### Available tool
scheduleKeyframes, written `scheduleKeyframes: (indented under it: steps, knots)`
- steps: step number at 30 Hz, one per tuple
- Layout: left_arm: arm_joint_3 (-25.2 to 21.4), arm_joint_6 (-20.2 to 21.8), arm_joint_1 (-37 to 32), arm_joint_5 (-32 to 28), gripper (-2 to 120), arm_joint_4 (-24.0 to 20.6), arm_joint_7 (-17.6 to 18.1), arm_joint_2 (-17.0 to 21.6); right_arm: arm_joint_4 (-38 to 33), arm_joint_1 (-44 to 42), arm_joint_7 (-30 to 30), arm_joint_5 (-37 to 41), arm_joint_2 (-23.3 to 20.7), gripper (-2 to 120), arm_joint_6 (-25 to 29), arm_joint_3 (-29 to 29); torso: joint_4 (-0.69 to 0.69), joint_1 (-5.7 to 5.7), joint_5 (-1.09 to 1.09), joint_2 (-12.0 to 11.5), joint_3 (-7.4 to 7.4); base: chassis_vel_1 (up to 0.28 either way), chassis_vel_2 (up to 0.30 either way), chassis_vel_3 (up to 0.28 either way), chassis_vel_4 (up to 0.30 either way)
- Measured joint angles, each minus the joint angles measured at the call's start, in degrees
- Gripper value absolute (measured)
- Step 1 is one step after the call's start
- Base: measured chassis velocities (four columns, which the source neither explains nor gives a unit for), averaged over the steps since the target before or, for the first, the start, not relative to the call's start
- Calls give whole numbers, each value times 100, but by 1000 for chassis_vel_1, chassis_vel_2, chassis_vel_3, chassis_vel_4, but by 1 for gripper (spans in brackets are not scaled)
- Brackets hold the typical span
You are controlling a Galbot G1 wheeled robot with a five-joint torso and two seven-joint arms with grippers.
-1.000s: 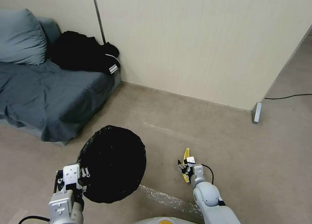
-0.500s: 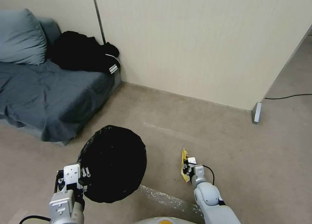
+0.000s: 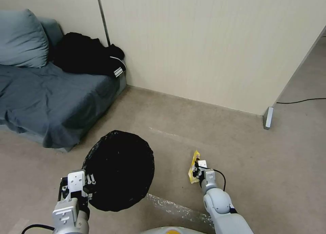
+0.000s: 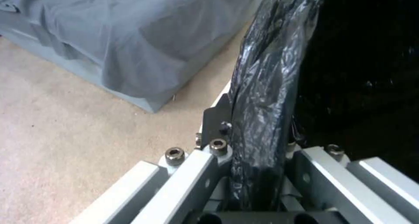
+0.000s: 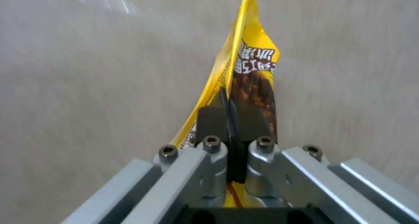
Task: Pick up the trash bin, then pick up the garbage from the floor and place it into the trash bin.
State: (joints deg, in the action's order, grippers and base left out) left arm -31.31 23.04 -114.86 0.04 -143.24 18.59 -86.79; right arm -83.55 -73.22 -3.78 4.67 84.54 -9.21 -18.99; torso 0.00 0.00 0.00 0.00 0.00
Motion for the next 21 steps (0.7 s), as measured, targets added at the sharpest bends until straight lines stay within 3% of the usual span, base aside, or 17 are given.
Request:
scheduleKeyframes:
  steps: [2, 3, 5, 12, 15, 21]
  knots:
    - [33, -5, 5, 6, 2, 1, 0, 5, -972, -296, 160, 116, -84, 0, 225, 134, 0, 0, 0, 0, 0, 0, 0, 0, 0]
    - [33, -5, 5, 6, 2, 1, 0, 5, -972, -296, 160, 116, -84, 0, 225, 134, 0, 0, 0, 0, 0, 0, 0, 0, 0]
    - [89, -6, 9, 20, 2, 0, 1, 14, -1879, -540, 539, 164, -185, 0, 627, 265, 0, 0, -1, 0, 0, 0, 0, 0, 0]
    - [236, -2, 12, 45, 2, 0, -1, 28, -3341, -931, 1565, 35, -432, 0, 1638, 550, 0, 0, 0, 0, 0, 0, 0, 0, 0]
    - [295, 12, 19, 51, 2, 0, -10, 34, -3691, -1045, 1663, -37, -563, 0, 1850, 849, 0, 0, -1, 0, -1, 0, 0, 0, 0]
    - [394, 25, 22, 57, 2, 0, -29, 37, -3712, -1076, 1987, 173, -748, 0, 2134, 1561, 0, 0, 0, 0, 0, 0, 0, 0, 0]
